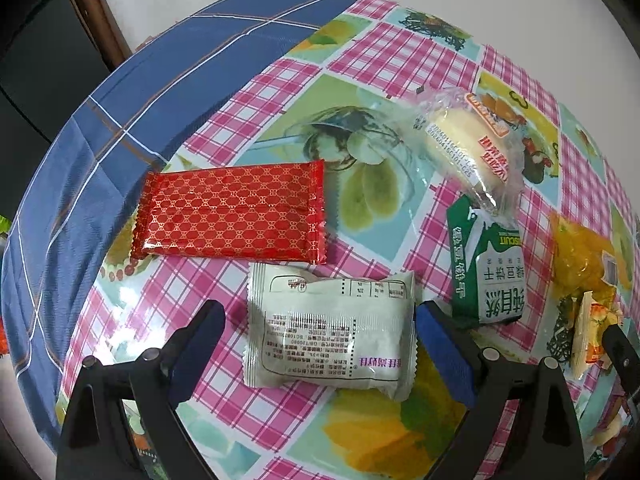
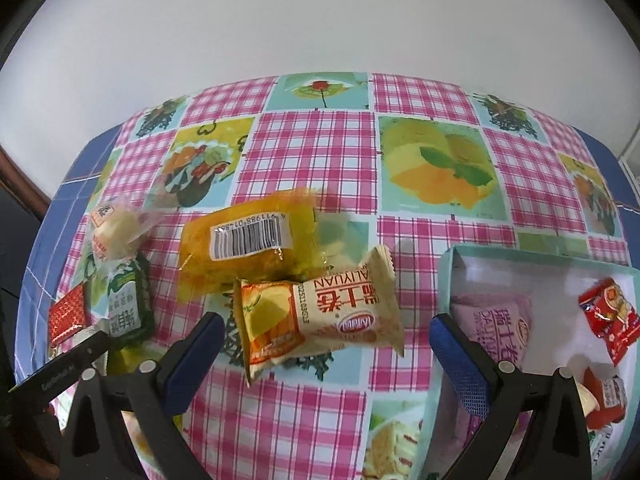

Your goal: Organize snacks

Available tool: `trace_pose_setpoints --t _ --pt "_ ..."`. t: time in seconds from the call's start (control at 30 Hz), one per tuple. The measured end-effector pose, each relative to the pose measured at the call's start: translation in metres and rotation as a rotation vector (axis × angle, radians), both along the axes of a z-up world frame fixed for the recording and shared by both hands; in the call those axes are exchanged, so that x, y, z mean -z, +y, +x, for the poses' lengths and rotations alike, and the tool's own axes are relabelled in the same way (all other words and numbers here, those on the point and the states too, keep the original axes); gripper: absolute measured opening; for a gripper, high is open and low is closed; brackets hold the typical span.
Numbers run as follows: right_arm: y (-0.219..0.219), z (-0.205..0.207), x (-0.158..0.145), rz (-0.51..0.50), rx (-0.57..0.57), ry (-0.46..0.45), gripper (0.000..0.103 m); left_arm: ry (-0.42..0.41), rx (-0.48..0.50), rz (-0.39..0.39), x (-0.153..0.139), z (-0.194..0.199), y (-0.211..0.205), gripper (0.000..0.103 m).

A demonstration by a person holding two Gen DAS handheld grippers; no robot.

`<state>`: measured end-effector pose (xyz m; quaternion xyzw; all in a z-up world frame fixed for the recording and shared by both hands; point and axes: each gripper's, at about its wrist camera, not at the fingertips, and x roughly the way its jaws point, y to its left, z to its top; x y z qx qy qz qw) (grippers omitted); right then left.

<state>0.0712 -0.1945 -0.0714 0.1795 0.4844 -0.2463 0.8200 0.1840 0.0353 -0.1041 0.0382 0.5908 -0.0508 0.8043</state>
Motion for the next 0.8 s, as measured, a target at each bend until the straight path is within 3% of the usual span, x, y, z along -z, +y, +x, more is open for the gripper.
trace_pose_setpoints --t 0.3,0.43,0.6,0.73,0.8 --pt "-0.005 0.004 0.015 0.025 0.017 0.016 0.102 0.031 0.004 0.003 0.011 0.008 0.003 0.095" --pt "-0.005 0.004 0.015 0.040 0.019 0.011 0.086 0.025 0.012 -0.004 0.006 0.003 0.001 0.084" --pt "-0.006 0.002 0.016 0.055 0.032 0.012 0.083 0.020 0.008 -0.011 0.004 0.004 0.000 0.075" --pt "-0.005 0.000 0.014 0.056 0.034 0.009 0.076 0.012 0.012 -0.021 0.001 0.002 0.000 0.059" --pt "-0.004 -0.001 0.013 0.057 0.032 0.008 0.074 0.019 0.014 -0.040 0.000 0.002 0.001 0.059"
